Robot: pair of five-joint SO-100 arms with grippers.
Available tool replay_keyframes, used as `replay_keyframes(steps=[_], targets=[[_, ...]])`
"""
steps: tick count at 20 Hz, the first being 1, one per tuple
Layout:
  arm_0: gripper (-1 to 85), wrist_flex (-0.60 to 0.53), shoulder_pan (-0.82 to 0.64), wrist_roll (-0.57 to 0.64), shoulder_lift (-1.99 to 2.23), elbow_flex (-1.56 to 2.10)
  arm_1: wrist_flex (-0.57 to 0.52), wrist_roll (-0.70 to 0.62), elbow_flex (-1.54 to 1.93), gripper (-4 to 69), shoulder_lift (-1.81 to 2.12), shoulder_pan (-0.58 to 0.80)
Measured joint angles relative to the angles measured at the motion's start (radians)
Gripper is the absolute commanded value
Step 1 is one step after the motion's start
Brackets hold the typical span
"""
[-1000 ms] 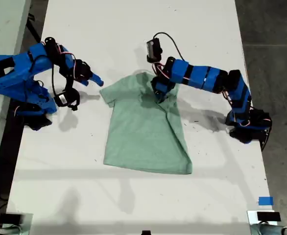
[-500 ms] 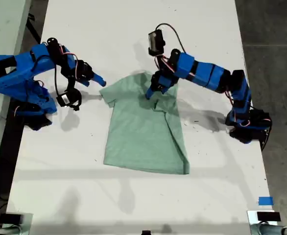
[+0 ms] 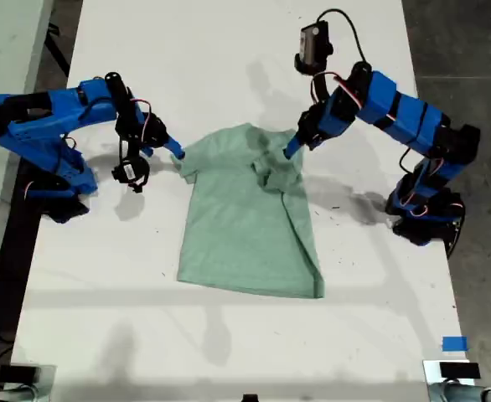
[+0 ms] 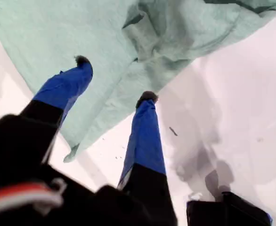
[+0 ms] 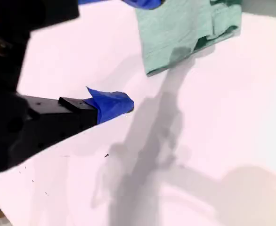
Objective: Fold tshirt
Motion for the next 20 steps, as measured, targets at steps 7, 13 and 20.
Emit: replay_keyframes(steps=[7, 13, 20], targets=[[31.7, 0.000, -0.028, 0.063, -0.299, -0.236, -0.012, 0.006, 0.104, 19.6, 0.092, 0.000], [29.5, -0.109, -0.092, 0.100, -0.482, -0.241, -0.015, 0.008, 0.175, 18.4, 0.158, 0.000], [0.1, -0.160, -0.101, 0.121, -0.543, -0.311, -0.055, 0.020, 0.279, 17.7, 0.247, -0.005]])
